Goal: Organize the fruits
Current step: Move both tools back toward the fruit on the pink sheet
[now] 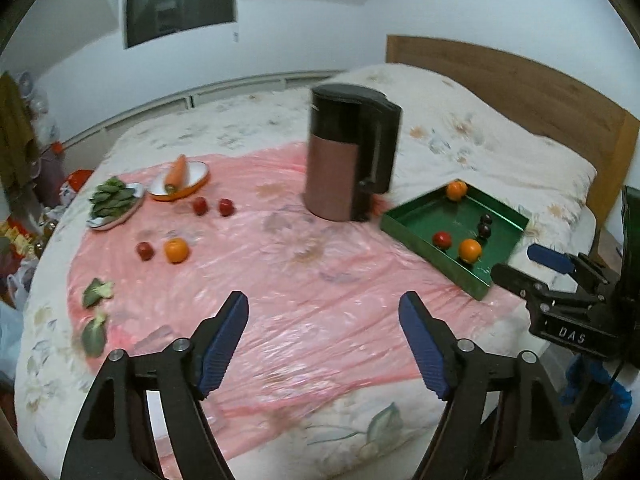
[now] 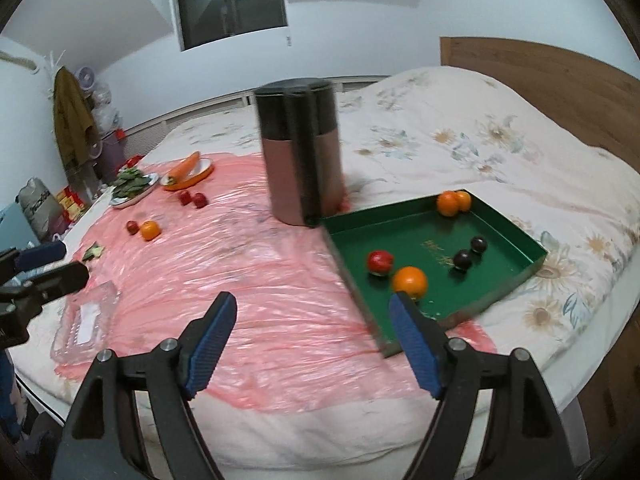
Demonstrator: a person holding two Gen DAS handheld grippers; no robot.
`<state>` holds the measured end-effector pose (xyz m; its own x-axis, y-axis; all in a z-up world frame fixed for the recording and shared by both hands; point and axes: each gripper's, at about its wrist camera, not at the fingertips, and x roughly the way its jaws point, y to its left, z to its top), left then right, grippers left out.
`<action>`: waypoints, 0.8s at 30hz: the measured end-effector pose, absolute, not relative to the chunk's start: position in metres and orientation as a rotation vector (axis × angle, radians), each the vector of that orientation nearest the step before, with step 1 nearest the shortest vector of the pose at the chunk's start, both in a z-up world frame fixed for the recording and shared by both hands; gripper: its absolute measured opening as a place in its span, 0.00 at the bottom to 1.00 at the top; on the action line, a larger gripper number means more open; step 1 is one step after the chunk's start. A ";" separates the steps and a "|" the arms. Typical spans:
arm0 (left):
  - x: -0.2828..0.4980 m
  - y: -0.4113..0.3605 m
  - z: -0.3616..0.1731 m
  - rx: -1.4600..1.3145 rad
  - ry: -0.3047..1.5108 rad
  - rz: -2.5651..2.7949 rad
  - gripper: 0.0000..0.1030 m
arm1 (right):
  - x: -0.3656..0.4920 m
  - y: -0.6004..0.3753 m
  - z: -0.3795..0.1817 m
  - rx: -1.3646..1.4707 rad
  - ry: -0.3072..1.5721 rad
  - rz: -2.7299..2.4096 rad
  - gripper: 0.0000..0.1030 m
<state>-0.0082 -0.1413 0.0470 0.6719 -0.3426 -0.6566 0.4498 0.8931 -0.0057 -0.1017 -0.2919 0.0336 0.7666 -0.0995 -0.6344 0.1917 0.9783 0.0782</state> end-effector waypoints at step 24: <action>-0.028 -0.005 0.046 -0.003 0.658 -0.242 0.76 | -0.098 -0.177 0.062 0.036 0.661 0.015 0.99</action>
<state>-0.0279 -0.0049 0.0456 0.7640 -0.2232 -0.6054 0.2213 0.9720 -0.0790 -0.0976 -0.1773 0.0618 0.7891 0.0257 -0.6137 -0.0027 0.9993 0.0384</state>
